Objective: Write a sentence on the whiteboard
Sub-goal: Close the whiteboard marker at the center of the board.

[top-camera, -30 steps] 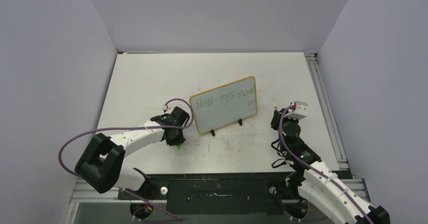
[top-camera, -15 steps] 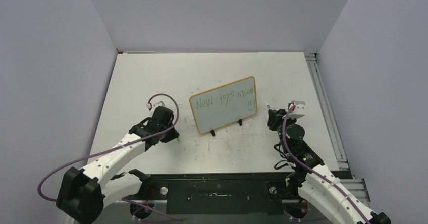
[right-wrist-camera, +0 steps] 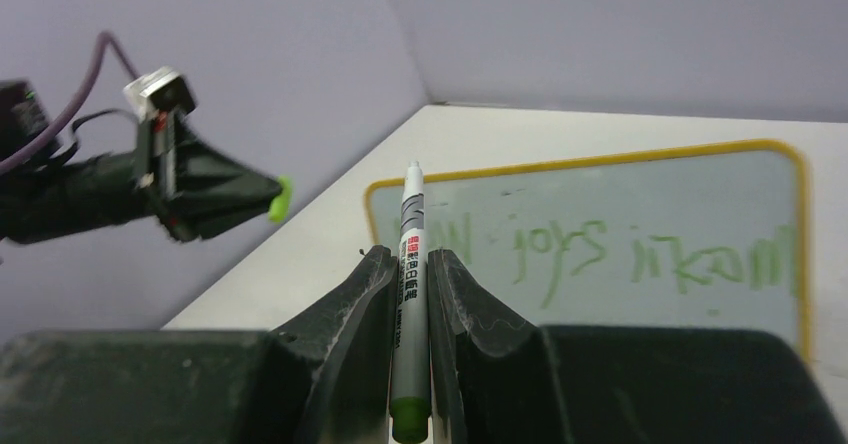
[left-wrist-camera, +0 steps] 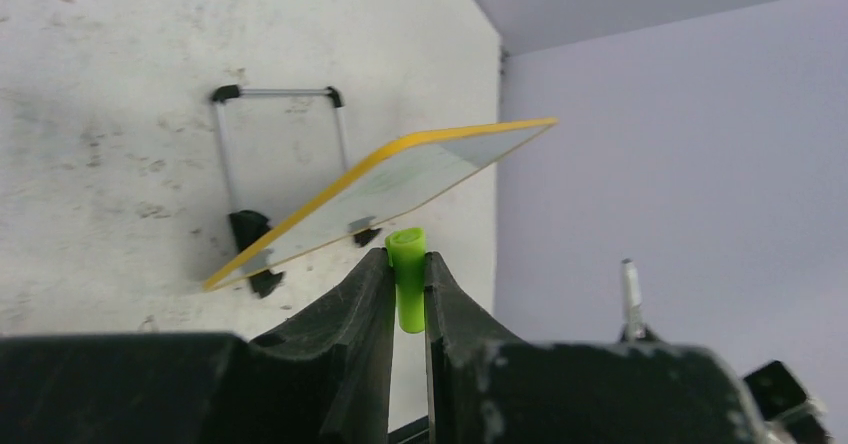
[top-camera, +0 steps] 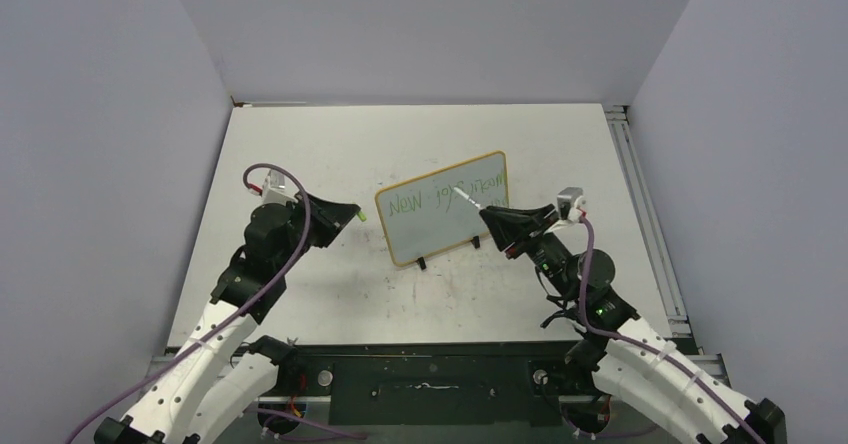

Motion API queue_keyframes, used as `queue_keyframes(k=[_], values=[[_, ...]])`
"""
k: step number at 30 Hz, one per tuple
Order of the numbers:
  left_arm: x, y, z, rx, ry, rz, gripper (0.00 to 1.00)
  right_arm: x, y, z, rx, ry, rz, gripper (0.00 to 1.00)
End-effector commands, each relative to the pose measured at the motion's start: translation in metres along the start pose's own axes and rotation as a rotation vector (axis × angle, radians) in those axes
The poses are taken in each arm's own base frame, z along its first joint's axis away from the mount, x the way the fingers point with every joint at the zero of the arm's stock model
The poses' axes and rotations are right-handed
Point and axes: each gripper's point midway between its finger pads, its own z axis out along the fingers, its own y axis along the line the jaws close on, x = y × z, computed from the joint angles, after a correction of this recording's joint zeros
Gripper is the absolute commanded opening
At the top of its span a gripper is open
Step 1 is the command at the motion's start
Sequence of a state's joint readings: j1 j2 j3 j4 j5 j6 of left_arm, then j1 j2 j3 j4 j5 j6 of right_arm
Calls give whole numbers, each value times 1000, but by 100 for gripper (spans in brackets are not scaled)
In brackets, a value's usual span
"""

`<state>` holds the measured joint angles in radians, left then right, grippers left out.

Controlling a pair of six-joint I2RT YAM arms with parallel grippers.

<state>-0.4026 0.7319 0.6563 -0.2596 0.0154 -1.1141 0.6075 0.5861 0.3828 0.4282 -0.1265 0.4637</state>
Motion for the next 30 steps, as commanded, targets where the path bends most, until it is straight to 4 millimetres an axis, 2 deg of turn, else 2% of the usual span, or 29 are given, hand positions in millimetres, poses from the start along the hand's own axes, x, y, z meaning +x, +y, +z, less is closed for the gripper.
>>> queue_keyframes(k=[1,4,7,11,18,24,30], values=[[-27,-92,-16,332,-39,-128,0,-25,72,12,-233,-101,47,5],[-40,-110,-19,409,-81,-192,0,-17,104,13,-275,-108,38,5],[-50,-113,-18,442,-118,-242,0,-7,131,10,-290,-107,33,5],[-54,-113,-18,478,-128,-303,0,5,148,7,-263,-106,20,5],[-47,-115,-20,500,-87,-309,0,10,151,13,-199,-164,117,5],[-44,-114,-22,496,-75,-304,0,10,161,26,-198,-170,80,5],[-39,-112,-19,490,-47,-300,0,11,162,36,-168,-170,58,5]])
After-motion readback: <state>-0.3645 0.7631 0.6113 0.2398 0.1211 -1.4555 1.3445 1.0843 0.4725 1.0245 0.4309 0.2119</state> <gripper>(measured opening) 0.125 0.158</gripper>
